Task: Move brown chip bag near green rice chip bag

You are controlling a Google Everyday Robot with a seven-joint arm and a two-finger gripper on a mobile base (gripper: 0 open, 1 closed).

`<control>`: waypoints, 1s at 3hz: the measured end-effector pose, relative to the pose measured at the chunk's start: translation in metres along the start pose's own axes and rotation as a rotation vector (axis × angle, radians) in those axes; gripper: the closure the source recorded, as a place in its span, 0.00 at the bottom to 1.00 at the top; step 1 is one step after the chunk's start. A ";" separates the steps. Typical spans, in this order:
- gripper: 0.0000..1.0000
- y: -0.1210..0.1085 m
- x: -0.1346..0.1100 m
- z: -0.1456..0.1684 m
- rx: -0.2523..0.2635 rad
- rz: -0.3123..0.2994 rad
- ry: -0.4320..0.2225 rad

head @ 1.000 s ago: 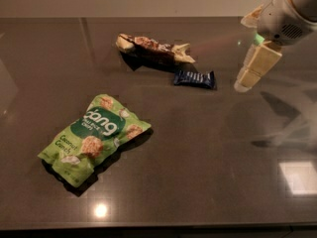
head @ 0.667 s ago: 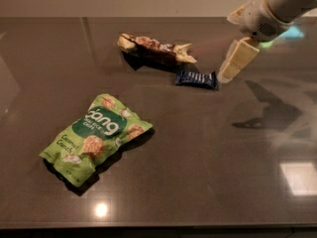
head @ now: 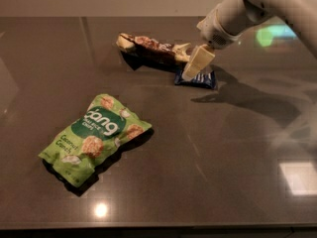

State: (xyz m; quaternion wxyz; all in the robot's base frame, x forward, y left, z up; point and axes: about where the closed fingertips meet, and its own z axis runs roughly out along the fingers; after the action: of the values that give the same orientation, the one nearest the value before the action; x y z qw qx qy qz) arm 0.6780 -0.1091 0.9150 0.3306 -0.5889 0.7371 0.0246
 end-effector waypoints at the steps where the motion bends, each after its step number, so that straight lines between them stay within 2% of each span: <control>1: 0.00 -0.020 -0.016 0.041 0.020 0.035 -0.005; 2: 0.00 -0.033 -0.027 0.068 0.025 0.054 -0.006; 3: 0.16 -0.038 -0.032 0.086 0.020 0.066 0.002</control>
Offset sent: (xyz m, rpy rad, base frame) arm 0.0924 0.0598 -0.0360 0.0409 -0.0040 -0.0794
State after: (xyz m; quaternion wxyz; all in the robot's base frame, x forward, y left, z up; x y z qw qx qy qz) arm 0.7539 -0.0568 0.8780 0.3348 -0.5608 0.7568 0.0275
